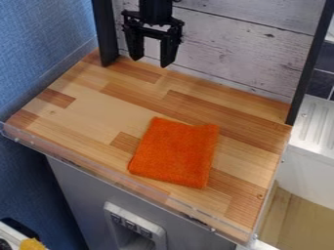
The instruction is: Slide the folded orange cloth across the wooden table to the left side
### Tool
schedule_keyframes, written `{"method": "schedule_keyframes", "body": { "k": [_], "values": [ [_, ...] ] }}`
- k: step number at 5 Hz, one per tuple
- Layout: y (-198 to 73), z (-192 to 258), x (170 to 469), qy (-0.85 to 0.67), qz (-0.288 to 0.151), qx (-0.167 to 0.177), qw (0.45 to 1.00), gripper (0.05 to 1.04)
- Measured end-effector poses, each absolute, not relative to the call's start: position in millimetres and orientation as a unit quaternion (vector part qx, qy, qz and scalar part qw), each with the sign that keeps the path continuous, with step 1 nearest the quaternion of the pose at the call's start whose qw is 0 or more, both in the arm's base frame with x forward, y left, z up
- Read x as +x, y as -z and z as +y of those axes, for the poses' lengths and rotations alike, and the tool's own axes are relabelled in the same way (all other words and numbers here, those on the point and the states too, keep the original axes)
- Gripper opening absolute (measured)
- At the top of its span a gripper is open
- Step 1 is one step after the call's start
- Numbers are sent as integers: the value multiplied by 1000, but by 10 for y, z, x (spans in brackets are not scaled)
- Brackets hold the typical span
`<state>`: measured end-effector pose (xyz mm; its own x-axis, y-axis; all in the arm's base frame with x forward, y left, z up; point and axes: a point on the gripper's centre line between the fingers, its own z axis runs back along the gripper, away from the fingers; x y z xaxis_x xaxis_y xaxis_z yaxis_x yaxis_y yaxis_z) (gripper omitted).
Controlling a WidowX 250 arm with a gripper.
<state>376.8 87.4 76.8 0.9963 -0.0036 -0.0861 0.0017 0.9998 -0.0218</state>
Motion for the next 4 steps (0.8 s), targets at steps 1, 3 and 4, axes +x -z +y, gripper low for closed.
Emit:
{"method": "schedule_keyframes", "body": {
  "k": [1,3,4],
  "values": [
    [-609,809,3666,-15,60,-13,998,999],
    [-648,466,3392,-62,23,3,998,996],
    [-691,307,3233,-84,2,7,996,999]
  ]
}}
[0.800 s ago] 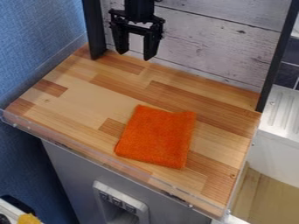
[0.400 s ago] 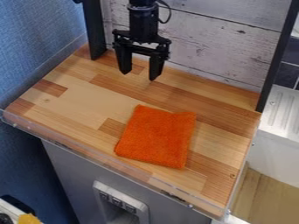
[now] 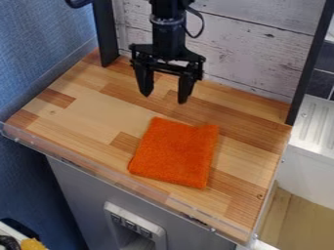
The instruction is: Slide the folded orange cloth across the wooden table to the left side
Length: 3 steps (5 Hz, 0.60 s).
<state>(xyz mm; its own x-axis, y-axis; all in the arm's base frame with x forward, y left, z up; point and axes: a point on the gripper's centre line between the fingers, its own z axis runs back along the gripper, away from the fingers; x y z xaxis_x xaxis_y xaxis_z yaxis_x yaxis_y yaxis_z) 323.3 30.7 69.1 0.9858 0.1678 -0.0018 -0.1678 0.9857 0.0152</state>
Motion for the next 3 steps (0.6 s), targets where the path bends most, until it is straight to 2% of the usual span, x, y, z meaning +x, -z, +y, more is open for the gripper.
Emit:
{"method": "schedule_keyframes", "body": {
  "k": [2,3],
  "values": [
    [-769,-87,2972,-118,-25,13,993,997],
    [-829,-181,2837,-127,-28,10,991,949]
  ]
}}
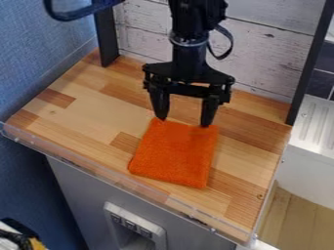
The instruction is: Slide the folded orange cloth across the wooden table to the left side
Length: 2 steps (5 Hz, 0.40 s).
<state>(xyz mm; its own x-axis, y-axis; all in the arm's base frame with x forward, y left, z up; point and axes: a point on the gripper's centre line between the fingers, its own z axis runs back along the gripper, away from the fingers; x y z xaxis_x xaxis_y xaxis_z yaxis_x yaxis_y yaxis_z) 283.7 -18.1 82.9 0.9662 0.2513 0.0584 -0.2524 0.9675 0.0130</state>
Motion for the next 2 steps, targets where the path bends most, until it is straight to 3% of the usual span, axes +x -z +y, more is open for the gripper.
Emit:
{"method": "schedule_keyframes", "body": {
  "k": [2],
  "values": [
    [-754,-212,2682,-152,-16,2,988,366]
  ]
}}
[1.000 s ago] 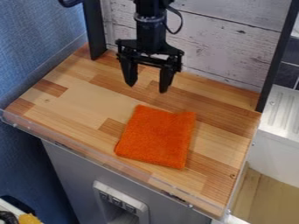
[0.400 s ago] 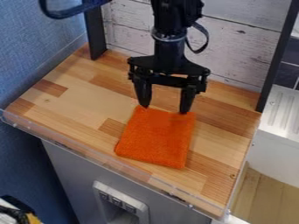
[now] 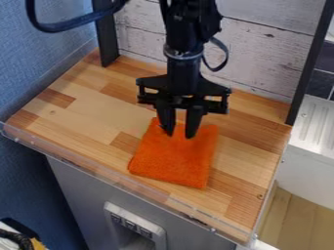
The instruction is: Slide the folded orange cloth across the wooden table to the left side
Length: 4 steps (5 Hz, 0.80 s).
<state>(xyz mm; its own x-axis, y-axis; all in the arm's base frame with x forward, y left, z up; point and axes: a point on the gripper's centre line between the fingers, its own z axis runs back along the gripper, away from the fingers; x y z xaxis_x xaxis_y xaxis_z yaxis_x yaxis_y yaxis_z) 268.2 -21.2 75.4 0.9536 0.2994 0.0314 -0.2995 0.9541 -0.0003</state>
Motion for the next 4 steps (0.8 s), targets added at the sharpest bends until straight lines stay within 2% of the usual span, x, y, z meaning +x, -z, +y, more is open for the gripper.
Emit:
{"method": "schedule_keyframes", "body": {
  "k": [1,2,4],
  "values": [
    [-661,-214,2678,-159,-13,1,987,164],
    [-539,-217,2681,-167,-4,3,986,67],
    [-321,-211,2711,-162,6,10,987,62]
  ]
}}
